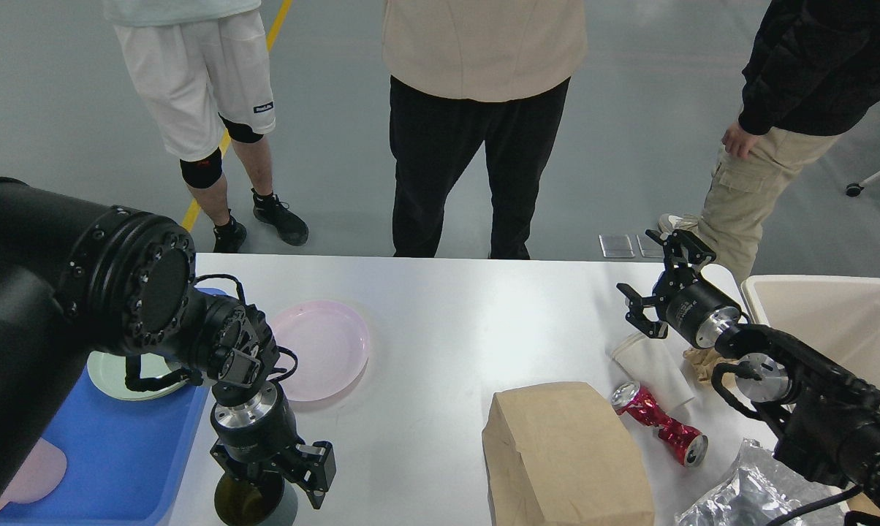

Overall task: Tidy desktop
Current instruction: 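Close the left gripper on the dark olive mug and lift it, then carry the mug onto the blue tray beside the pink cup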

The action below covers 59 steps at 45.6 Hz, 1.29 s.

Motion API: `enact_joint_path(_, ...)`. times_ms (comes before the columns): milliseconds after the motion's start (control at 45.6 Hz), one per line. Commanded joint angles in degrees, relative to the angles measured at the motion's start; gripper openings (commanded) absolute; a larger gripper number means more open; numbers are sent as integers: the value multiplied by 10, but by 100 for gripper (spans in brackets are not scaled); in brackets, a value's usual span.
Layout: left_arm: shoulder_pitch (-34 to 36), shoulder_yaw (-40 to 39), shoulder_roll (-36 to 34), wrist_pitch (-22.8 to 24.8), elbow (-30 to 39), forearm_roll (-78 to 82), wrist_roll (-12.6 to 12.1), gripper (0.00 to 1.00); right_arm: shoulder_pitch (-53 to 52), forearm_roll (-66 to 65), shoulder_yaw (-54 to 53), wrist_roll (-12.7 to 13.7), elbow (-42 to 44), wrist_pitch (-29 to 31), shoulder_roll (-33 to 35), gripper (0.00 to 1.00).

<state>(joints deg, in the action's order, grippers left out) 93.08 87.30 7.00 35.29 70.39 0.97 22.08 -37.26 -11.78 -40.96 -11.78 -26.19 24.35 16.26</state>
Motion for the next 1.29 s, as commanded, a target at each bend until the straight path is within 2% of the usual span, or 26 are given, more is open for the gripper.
enact_joint_path(0,-1,4,0,2,0,0,-2,39,0,0,0,0,0,0,0,100)
enact_joint_path(132,-1,5,0,8,1,0,-22,26,0,0,0,0,0,0,0,100)
enact_joint_path(219,-1,5,-1,12,2,0,-35,21,0,0,0,0,0,0,0,100)
enact_joint_path(482,1,15,-1,40,2,0,-37,1,0,0,0,0,0,0,0,100)
enact_joint_path(789,11,16,-4,61,6,0,-35,0,0,0,0,0,0,0,0,100)
enact_joint_path(942,33,15,-6,131,6,0,-32,0,0,0,0,0,0,0,0,100)
enact_joint_path(1030,56,13,-8,197,7,1,-31,0,0,0,0,0,0,0,0,100)
enact_joint_path(1271,112,16,-11,197,10,1,-34,0,0,0,0,0,0,0,0,100)
